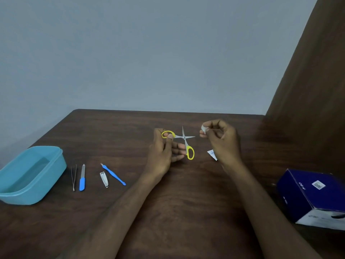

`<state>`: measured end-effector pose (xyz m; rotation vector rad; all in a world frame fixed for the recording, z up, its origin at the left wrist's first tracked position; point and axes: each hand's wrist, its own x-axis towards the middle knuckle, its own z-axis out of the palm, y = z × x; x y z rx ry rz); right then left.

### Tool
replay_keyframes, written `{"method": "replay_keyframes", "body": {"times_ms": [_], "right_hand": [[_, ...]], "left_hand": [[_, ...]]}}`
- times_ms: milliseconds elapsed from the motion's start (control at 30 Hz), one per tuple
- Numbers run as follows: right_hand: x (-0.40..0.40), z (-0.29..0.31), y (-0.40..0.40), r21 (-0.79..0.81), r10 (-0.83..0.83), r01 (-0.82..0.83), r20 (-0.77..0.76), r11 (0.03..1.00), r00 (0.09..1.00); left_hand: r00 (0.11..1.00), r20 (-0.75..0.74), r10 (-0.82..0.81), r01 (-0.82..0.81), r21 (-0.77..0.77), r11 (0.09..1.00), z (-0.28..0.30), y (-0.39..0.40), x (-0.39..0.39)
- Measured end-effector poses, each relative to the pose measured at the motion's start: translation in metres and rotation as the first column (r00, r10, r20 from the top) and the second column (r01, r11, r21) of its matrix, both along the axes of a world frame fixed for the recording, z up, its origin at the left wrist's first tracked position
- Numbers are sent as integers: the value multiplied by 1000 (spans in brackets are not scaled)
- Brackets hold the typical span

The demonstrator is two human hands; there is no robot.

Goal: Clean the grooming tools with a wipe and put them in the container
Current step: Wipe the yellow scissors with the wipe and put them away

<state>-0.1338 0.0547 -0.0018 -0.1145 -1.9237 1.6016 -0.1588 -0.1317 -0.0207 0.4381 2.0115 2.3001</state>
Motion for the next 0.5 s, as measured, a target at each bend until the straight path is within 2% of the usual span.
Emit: {"method": "replay_keyframes", "body": {"times_ms": [67,167,300,400,500], "right_hand": [[2,-3,-10,71,-9,10,-12,997,1000],[5,-5,-19,291,-10,49,-135,955,991],[7,-3,-22,640,12,243,-367,729,930],[4,-11,-29,727,28,266,-364,633,931],[-1,-14,-31,768,35,200,-278,608,960]], "left_hand": [[1000,0,4,-4,2,1000,0,1,1],[1000,-2,16,-16,5,1000,0,1,1],[998,-56,36,-38,-32,999,0,1,3],[996,-84,41,-45,-52,998,-2,0,3],[995,-86,49,-54,-54,997,-2,0,2]]}}
